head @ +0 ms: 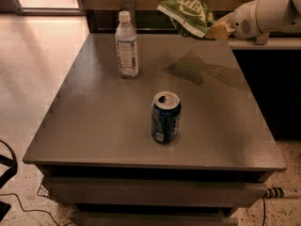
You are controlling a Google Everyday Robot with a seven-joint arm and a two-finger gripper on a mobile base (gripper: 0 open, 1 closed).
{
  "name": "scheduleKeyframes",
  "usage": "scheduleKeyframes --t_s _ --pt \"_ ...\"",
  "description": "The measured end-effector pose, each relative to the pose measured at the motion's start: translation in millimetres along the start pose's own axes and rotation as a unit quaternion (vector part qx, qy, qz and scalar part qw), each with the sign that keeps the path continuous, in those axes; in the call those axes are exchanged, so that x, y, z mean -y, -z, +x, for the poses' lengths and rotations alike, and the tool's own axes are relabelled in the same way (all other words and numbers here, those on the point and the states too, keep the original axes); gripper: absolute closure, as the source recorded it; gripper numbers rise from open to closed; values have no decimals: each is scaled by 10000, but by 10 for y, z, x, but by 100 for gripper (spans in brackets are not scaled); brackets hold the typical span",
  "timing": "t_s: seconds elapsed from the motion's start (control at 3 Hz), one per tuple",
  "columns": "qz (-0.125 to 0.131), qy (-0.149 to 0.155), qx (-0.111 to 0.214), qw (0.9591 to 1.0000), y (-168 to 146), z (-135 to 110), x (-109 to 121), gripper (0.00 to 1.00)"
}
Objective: Pick green jalapeno chip bag
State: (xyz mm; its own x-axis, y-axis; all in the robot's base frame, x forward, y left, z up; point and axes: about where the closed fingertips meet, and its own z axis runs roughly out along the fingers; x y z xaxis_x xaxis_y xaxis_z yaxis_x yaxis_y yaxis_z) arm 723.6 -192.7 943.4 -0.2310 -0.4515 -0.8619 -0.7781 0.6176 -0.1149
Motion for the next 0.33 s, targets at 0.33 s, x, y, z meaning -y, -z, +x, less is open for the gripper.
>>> scheduleKeyframes --t_s 0.33 --pt "19 77 328 9994 178 -154 43 100"
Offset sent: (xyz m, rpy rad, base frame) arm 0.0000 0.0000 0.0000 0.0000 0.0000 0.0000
